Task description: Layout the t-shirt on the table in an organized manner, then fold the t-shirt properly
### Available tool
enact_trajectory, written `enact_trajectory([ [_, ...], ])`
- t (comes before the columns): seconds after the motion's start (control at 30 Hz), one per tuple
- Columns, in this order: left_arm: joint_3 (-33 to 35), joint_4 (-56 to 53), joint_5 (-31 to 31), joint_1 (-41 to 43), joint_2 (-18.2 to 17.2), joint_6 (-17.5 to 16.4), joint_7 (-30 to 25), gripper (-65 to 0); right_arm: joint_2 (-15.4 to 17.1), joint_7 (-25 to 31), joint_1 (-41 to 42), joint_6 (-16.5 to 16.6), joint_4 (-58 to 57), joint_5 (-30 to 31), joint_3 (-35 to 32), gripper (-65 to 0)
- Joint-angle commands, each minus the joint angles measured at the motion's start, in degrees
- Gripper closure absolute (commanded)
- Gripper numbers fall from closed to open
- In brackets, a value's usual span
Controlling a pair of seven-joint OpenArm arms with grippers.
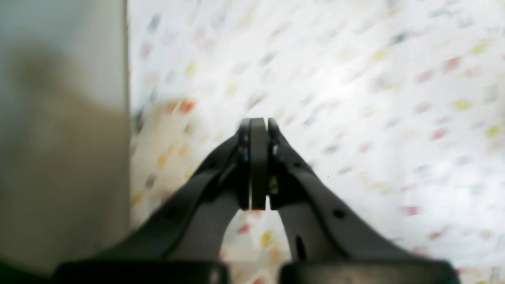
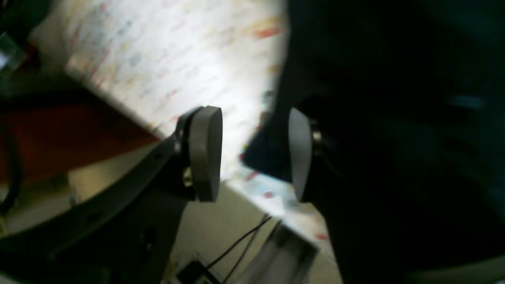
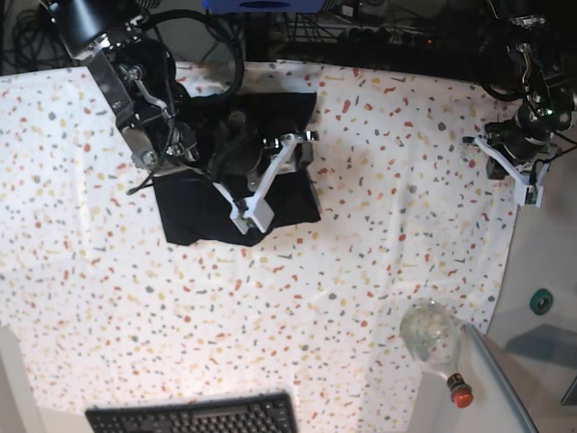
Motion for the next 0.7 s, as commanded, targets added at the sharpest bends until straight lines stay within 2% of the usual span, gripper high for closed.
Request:
enact_trajectory([
  [0.0,-1.72,-0.51,-0.34,-1.06,-2.06,0.31,-1.32,0.0,0.22,0.4,0.96,0.33,3.65,0.46,0.01,-26.3],
  [0.07,-4.09,-3.23,-0.43,-1.23,-3.38,0.22,-1.32,0.0,0.66,-0.13,0.61,0.33,8.4,0.37,0.18,-26.3],
  [0.13,-6.38,-5.17,-0.43,-1.23,-4.7,-1.01,-1.4,0.0,3.3,-0.04,0.53,0.07,11.57,0.37,1.76,-24.5],
  [0.2,-8.84,-5.96,-0.43,-1.14,-4.87,-4.35,-1.4,0.0,5.15,0.31,0.61,-2.48,11.65,0.28,4.58,-15.6],
  [0.27,-12.0,-6.4,-0.16,-1.14,-4.7,-7.6,-1.4,0.0,6.64,0.75,0.79,-4.68,10.07,-0.68,7.39,0.0],
  [0.37,-14.11,-6.66,0.1,-1.06,-4.34,-9.8,-1.14,0.0,7.61,2.86,0.96,-4.68,4.8,-4.9,10.12,0.0],
  [0.5,-14.11,-6.66,-0.34,0.26,-4.26,-9.97,-1.32,0.0,7.26,3.82,0.44,-4.59,-2.5,-10.44,10.03,0.0],
  [0.67,-14.11,-6.66,0.01,0.26,-3.55,-10.06,-1.4,0.0,7.17,3.82,-0.97,-4.85,-2.76,-11.32,3.87,0.0],
])
